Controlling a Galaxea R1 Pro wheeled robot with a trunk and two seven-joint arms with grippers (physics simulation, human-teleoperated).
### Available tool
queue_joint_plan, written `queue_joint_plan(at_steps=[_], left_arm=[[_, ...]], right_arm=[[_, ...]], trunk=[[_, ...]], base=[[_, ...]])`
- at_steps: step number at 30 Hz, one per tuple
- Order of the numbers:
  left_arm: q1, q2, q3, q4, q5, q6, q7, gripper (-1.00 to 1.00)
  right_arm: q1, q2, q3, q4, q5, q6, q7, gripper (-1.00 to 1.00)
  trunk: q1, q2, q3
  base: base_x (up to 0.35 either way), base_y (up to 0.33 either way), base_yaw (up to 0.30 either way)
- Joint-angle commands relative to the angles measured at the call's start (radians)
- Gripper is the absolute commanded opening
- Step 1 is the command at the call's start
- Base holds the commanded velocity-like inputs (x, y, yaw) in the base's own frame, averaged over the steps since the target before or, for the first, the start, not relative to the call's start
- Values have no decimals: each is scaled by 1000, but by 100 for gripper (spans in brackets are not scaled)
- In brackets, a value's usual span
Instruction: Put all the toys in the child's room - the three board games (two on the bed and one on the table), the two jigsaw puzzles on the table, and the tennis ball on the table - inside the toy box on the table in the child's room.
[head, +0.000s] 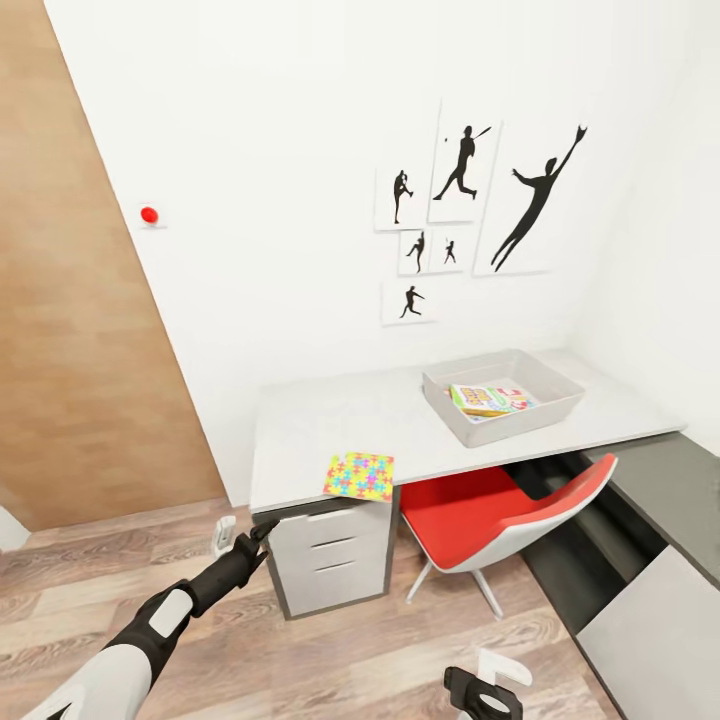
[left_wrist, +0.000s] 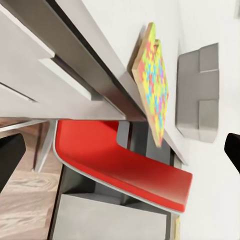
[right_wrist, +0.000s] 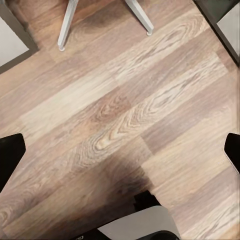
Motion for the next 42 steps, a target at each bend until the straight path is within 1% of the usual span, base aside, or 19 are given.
queue_joint_plan(at_steps=[1,9,21,32,36,42], left_arm=[[-1,0,2,0,5,6,-1,100],[-1,-2,2,0,5,-1,1,100],[-1,-2,2,0,5,-4,1,100],[-1,-1,2,0,5,-5,3,100],[-1,-1,2,0,5,-5,4,100],[-1,-1,2,0,5,-5,4,100]], right_arm=[[-1,0,8,0,-11,-6,-4,100],[-1,0,8,1,-11,-6,-4,100],[-1,0,8,1,-12,-3,-4,100],[-1,-2,8,22,-12,6,-4,100],[-1,-2,9,50,-12,22,-8,100],[-1,-1,8,93,-10,74,-15,100]], trunk=[[1,-2,-2],[1,-2,-2],[1,-2,-2],[1,-2,-2],[1,-2,-2],[1,-2,-2]], base=[[0,-289,0],[0,-104,0],[0,-236,0],[0,-77,0],[0,-194,0],[0,-78,0]])
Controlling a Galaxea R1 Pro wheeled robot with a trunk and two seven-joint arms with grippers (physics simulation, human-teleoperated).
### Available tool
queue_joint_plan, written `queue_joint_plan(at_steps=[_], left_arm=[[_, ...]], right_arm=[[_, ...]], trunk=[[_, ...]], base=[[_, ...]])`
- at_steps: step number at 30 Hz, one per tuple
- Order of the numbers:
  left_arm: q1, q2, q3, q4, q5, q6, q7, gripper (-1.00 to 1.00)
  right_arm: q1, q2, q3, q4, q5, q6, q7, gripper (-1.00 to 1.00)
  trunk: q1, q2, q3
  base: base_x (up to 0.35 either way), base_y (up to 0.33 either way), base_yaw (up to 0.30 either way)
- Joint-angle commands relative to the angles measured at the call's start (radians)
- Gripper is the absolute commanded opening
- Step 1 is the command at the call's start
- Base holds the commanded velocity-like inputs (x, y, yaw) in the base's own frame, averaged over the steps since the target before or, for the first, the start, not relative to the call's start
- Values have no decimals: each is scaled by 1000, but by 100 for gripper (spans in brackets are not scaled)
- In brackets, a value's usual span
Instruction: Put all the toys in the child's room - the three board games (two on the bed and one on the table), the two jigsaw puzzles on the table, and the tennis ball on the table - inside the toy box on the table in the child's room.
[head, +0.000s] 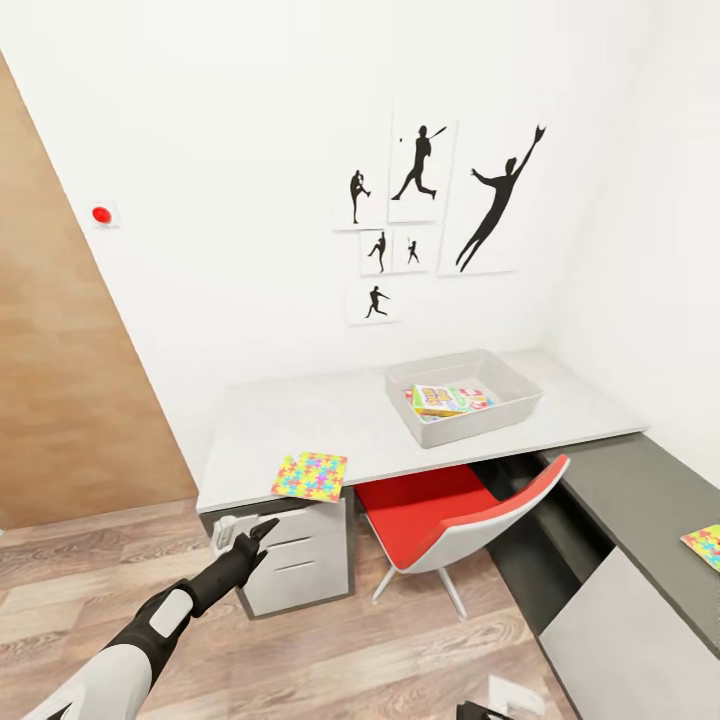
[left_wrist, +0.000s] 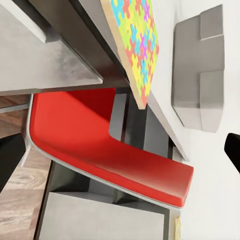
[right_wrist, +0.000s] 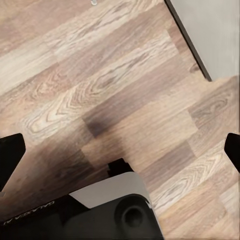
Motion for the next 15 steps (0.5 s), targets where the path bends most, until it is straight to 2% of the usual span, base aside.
queue_joint_plan(at_steps=[1,15], left_arm=[[-1,0,2,0,5,8,-2,100],[-1,4,2,0,5,11,-2,100]], right_arm=[[-1,0,8,3,-8,8,-7,100],[-1,-2,10,10,-5,9,-7,100]], trunk=[[1,-2,-2],[1,-2,-2]], base=[[0,-23,0],[0,-5,0]])
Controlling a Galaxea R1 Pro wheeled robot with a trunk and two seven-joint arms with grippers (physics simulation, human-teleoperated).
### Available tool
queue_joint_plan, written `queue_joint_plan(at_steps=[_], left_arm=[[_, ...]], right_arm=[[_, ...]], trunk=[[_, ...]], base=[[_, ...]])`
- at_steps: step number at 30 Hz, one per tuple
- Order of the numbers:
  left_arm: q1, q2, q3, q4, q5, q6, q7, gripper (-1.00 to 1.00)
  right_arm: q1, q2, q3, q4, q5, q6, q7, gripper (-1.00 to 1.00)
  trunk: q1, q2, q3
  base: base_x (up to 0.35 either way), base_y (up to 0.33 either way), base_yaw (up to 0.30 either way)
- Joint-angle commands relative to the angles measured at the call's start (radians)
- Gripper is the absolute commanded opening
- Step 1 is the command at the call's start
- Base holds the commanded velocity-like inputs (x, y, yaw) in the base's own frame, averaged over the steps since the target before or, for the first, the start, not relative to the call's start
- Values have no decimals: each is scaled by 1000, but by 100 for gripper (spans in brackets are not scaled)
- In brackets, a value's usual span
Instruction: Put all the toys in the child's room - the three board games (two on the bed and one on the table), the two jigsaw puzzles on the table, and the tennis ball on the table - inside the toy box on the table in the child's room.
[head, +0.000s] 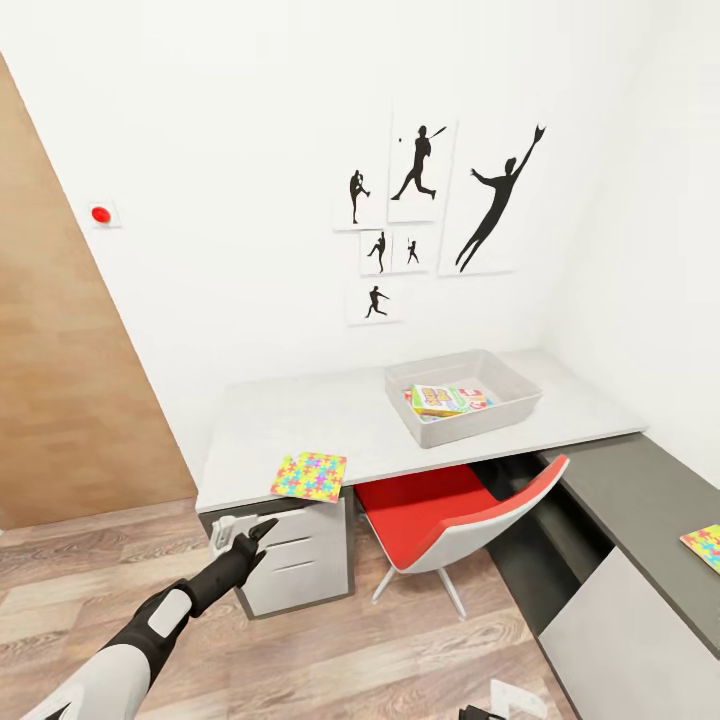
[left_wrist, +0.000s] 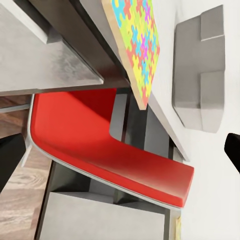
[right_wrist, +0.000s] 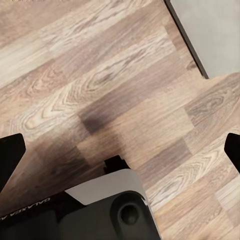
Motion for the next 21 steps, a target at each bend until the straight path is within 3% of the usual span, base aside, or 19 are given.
queue_joint_plan(at_steps=[1,21], left_arm=[[-1,0,2,0,5,8,-2,100],[-1,0,2,0,5,8,-2,100]], right_arm=[[-1,-1,9,-1,-7,2,-7,100],[-1,-1,10,-1,-7,0,-5,100]], trunk=[[1,-2,-2],[1,-2,-2]], base=[[0,0,0],[52,0,0]])
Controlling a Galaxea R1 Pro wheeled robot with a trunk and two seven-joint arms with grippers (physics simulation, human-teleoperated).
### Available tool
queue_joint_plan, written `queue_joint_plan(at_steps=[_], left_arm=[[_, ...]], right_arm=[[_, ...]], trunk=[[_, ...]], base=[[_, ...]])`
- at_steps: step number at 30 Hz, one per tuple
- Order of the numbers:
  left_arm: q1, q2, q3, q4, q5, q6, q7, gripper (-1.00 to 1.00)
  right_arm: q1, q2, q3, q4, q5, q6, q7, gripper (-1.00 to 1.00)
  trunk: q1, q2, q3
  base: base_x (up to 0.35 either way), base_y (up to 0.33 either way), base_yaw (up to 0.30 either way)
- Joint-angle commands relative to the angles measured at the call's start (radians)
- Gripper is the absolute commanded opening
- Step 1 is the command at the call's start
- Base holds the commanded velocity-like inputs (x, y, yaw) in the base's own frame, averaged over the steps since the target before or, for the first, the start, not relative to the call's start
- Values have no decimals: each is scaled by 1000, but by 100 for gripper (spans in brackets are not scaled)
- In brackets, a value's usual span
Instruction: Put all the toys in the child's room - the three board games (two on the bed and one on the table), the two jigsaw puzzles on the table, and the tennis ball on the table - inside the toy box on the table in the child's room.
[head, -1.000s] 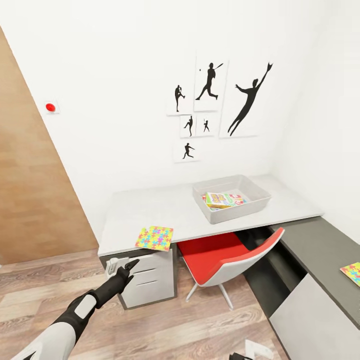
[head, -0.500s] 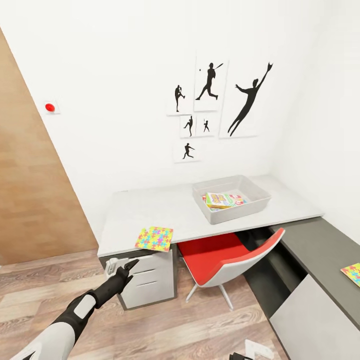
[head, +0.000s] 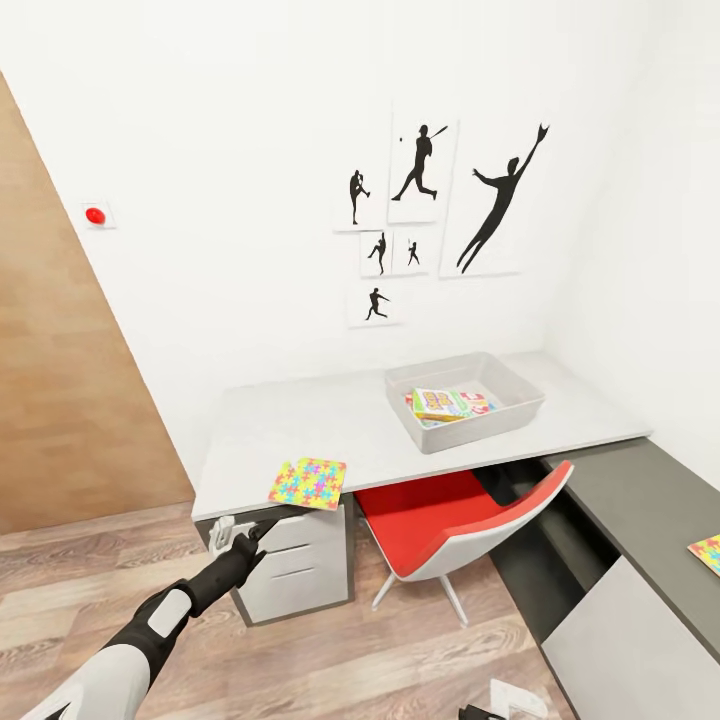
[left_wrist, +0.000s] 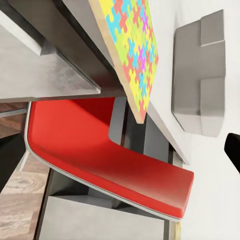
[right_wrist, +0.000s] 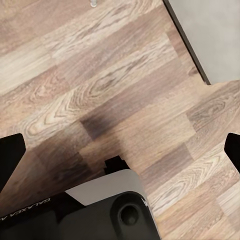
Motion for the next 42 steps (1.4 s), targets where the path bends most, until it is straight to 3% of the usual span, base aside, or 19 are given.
queue_joint_plan(at_steps=[1,42], left_arm=[[-1,0,2,1,5,9,-2,100],[-1,0,1,-1,5,10,-2,100]], right_arm=[[-1,0,8,-1,-7,2,-6,100],[-1,1,8,-1,-6,2,-6,100]], trunk=[[1,-2,-2],[1,-2,-2]], base=[[3,0,0],[43,-53,0]])
